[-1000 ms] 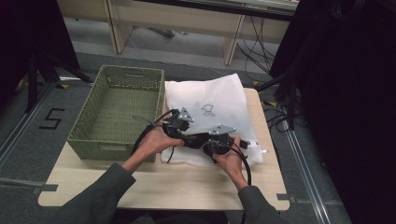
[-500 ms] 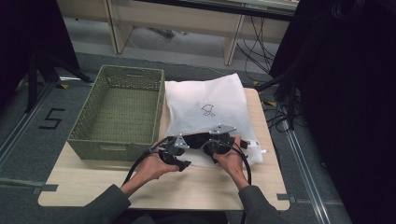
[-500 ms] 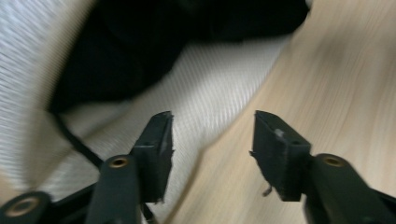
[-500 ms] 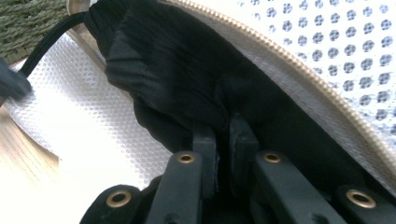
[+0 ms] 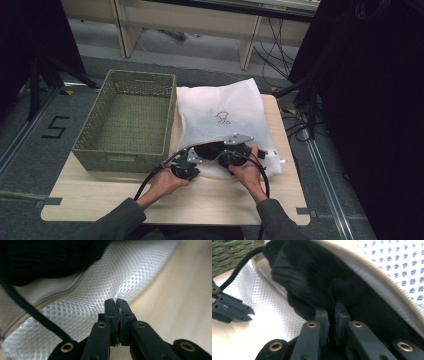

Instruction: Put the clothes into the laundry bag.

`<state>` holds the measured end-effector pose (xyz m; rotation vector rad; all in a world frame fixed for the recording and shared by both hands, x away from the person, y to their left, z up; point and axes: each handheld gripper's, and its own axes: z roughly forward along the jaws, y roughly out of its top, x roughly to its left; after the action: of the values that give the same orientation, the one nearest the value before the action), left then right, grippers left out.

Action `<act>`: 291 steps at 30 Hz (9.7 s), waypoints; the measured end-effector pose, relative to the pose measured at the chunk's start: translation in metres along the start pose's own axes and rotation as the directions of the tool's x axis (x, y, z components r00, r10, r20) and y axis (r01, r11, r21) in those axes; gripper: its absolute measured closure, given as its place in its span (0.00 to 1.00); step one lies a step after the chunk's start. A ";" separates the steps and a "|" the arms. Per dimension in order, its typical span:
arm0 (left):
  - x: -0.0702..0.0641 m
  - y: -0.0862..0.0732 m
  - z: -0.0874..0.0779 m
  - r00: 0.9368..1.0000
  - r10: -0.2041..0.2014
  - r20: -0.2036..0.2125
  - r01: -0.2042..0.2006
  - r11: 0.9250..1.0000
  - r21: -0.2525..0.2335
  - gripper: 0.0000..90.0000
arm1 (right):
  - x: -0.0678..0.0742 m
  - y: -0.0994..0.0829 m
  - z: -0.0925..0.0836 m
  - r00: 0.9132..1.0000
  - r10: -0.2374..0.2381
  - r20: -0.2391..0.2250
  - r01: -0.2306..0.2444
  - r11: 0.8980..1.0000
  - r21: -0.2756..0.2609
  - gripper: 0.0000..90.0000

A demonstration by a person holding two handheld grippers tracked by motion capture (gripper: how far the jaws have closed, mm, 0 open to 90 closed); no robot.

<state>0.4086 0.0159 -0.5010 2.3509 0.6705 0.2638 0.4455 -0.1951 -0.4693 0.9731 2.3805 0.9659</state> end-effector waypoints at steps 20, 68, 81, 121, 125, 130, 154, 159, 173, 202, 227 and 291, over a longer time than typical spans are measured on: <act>-0.021 -0.033 -0.027 0.996 0.036 0.081 -0.039 0.999 0.032 0.97 | -0.008 0.025 0.023 0.991 -0.035 0.132 0.040 0.999 -0.031 0.96; -0.022 -0.032 -0.028 0.993 0.049 0.103 -0.055 0.997 0.053 0.97 | -0.051 0.005 0.031 0.976 0.074 0.203 -0.089 0.994 0.068 0.95; -0.022 -0.032 -0.028 0.993 0.038 0.107 -0.045 0.997 0.060 0.96 | -0.026 0.000 -0.027 0.981 0.188 0.056 -0.190 0.981 0.030 0.52; -0.023 -0.031 -0.029 0.993 0.060 0.101 -0.066 0.996 0.059 0.96 | -0.007 0.026 0.023 1.000 0.024 -0.007 -0.024 0.999 0.029 1.00; -0.023 -0.031 -0.029 0.994 0.058 0.097 -0.064 0.997 0.054 0.96 | 0.006 0.021 0.021 0.998 0.034 -0.046 -0.032 0.999 0.044 1.00; -0.023 -0.031 -0.029 0.994 0.044 0.102 -0.051 0.997 0.062 0.96 | 0.020 0.011 0.039 0.996 0.000 -0.084 0.011 0.992 0.122 1.00; -0.023 -0.031 -0.029 0.993 0.055 0.104 -0.062 0.996 0.059 0.96 | -0.001 0.021 0.031 0.999 0.035 -0.012 -0.034 0.996 0.081 0.99; -0.024 -0.031 -0.028 0.994 0.044 0.104 -0.050 0.997 0.053 0.96 | -0.016 -0.001 0.012 0.997 0.075 0.016 -0.077 0.990 0.116 0.99; -0.024 -0.031 -0.028 0.994 0.038 0.105 -0.045 0.997 0.062 0.97 | -0.083 -0.005 0.046 0.960 0.111 0.256 -0.126 0.991 0.041 1.00; -0.023 -0.030 -0.027 0.993 0.024 0.115 -0.030 0.998 0.052 0.96 | -0.045 0.004 -0.014 0.984 -0.098 0.148 0.095 0.995 0.026 0.72; -0.023 -0.029 -0.028 0.993 0.056 0.108 -0.064 0.996 0.068 0.96 | -0.030 0.003 0.010 0.973 0.142 -0.184 -0.142 0.990 0.014 0.59; -0.023 -0.028 -0.028 0.993 0.021 0.112 -0.027 0.998 0.049 0.91 | -0.010 0.003 -0.056 0.954 0.228 -0.196 -0.229 0.973 0.021 0.81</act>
<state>0.3675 0.0374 -0.4984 2.4029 0.6015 0.1265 0.4213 -0.2258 -0.4276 1.2252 2.4637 1.2002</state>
